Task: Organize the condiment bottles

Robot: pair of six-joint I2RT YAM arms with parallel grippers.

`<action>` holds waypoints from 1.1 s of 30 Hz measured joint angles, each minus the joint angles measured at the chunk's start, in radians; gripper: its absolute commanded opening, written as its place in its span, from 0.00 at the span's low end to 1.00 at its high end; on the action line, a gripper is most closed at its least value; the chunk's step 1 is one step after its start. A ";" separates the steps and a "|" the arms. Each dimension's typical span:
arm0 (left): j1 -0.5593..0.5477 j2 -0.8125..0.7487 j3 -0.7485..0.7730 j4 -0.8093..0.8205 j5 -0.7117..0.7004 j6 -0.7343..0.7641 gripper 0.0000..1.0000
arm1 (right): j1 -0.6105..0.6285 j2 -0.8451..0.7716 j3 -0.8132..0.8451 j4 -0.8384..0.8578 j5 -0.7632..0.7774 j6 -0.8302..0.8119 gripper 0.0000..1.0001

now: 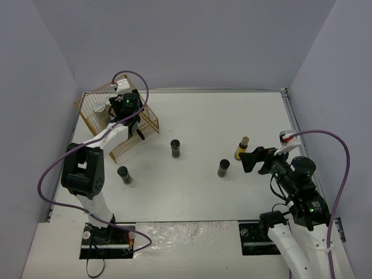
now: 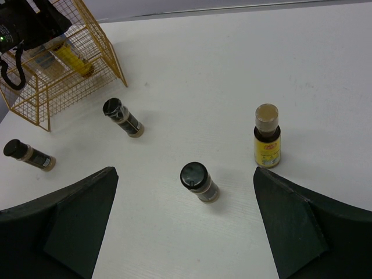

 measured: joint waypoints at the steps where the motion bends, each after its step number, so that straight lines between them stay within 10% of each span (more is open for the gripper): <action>1: 0.000 0.000 -0.001 0.003 -0.001 -0.002 0.74 | 0.000 0.000 -0.001 0.000 0.000 0.000 1.00; 9: 0.000 -0.023 -0.002 -0.069 0.021 -0.030 0.97 | 0.000 0.003 -0.001 0.000 0.032 0.027 1.00; 33: 0.000 -0.618 0.034 -0.786 0.413 0.051 0.97 | 0.054 0.582 0.006 0.183 0.409 0.093 0.85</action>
